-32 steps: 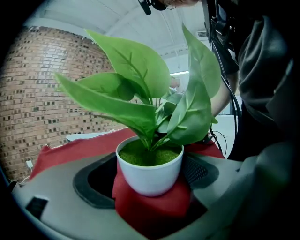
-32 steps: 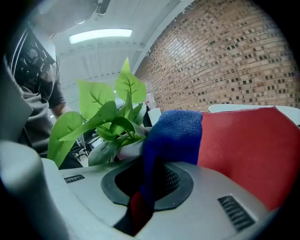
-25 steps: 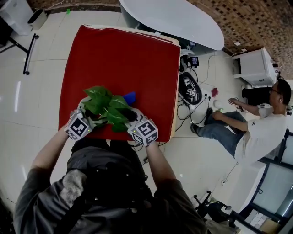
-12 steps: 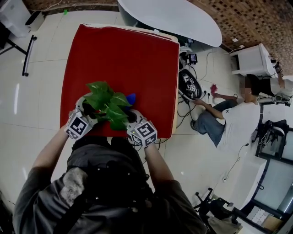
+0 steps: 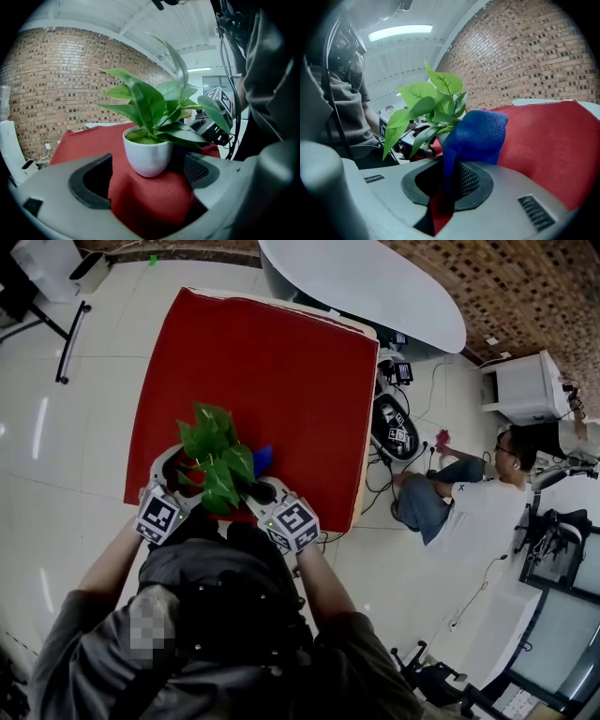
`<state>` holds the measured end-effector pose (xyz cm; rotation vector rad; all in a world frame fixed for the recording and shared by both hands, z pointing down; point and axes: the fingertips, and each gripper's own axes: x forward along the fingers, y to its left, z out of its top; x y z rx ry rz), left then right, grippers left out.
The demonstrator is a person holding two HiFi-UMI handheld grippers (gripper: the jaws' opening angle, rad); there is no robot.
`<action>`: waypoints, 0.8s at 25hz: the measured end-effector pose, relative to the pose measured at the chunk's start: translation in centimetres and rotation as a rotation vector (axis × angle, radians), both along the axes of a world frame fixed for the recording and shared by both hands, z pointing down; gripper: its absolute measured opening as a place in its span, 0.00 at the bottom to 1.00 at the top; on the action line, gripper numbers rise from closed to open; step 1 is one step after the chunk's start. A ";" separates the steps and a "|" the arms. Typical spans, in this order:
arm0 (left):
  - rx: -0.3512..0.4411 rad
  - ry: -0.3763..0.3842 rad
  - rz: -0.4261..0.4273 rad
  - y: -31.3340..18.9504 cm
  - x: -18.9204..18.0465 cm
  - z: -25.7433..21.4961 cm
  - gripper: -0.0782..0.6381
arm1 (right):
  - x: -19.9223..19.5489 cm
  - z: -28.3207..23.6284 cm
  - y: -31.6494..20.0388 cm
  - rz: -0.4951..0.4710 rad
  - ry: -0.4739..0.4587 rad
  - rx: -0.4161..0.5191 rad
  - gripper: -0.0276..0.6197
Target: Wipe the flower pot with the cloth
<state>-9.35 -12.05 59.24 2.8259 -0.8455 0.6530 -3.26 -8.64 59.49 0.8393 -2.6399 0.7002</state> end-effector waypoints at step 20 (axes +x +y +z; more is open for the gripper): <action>0.087 0.046 0.006 -2.2 2.3 -1.2 0.76 | 5.2 -0.5 -3.0 0.028 0.071 0.038 0.15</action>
